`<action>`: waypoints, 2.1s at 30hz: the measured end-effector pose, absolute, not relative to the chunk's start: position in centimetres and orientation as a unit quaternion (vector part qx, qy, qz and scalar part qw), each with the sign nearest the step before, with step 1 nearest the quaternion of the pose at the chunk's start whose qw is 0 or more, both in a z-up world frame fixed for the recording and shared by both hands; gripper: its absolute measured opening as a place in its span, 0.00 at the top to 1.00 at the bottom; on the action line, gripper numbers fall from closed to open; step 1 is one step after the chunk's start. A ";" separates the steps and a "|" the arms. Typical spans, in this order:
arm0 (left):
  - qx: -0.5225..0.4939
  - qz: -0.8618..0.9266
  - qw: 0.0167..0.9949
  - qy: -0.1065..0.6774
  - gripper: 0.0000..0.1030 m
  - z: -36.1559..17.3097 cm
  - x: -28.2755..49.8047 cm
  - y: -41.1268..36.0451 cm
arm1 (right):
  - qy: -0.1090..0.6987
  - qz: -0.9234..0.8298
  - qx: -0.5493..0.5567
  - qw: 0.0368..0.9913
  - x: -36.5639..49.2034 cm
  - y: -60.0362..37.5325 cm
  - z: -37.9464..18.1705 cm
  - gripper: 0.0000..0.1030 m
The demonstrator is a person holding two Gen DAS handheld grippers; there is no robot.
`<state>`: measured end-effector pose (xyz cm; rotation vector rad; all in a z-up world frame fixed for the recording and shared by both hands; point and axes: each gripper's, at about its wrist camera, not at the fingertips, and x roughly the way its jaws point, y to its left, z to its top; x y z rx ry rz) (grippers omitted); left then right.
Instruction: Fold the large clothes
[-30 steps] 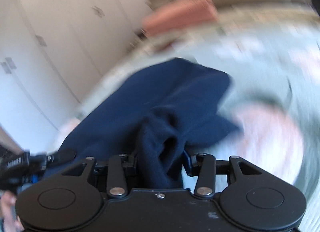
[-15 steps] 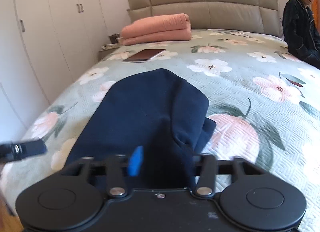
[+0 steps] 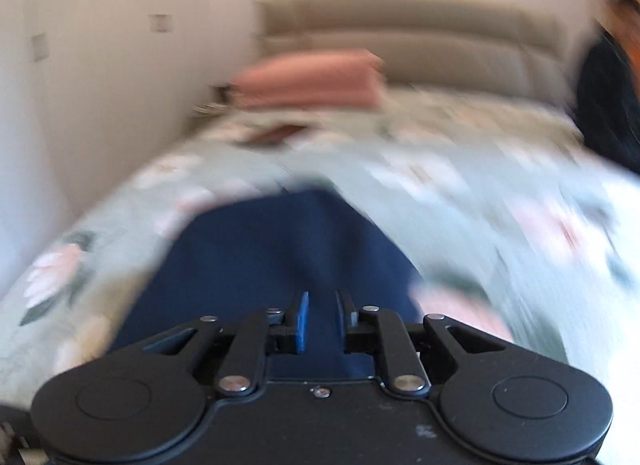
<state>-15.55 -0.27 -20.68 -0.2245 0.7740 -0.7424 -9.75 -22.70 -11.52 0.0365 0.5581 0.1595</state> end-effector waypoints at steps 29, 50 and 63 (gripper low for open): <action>-0.081 -0.295 0.871 0.385 0.68 -15.6 -21.8 1.5 | 0.428 -0.014 0.026 0.903 -21.5 -21.4 -17.3 0.87; -0.009 -0.192 0.950 0.244 0.04 0.5 -36.3 5.0 | 0.308 0.003 0.063 0.949 -34.5 -14.6 -0.6 0.06; 0.001 -0.142 0.952 0.270 0.00 0.3 -37.0 5.0 | 0.342 -0.035 0.063 0.937 -35.3 -12.5 -2.7 0.04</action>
